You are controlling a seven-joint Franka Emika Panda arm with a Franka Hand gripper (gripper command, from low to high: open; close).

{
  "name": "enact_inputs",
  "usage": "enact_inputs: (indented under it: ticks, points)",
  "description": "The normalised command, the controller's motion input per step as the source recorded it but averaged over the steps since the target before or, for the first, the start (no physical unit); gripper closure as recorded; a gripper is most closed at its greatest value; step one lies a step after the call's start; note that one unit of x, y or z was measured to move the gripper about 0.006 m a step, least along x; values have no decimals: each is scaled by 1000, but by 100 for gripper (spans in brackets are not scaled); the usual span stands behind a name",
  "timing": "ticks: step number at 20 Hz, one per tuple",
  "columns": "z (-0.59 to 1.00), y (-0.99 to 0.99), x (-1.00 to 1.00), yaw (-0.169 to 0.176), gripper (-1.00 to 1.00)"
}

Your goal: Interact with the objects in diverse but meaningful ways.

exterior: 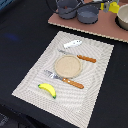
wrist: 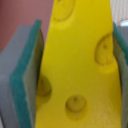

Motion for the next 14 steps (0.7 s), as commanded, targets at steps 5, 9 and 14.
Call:
enact_inputs:
  ticks: [5, 9, 14]
  points:
    - [-324, 502, -535, 125, 100]
    - [-153, 514, -608, 114, 100]
    - [-83, 509, -650, 98, 100]
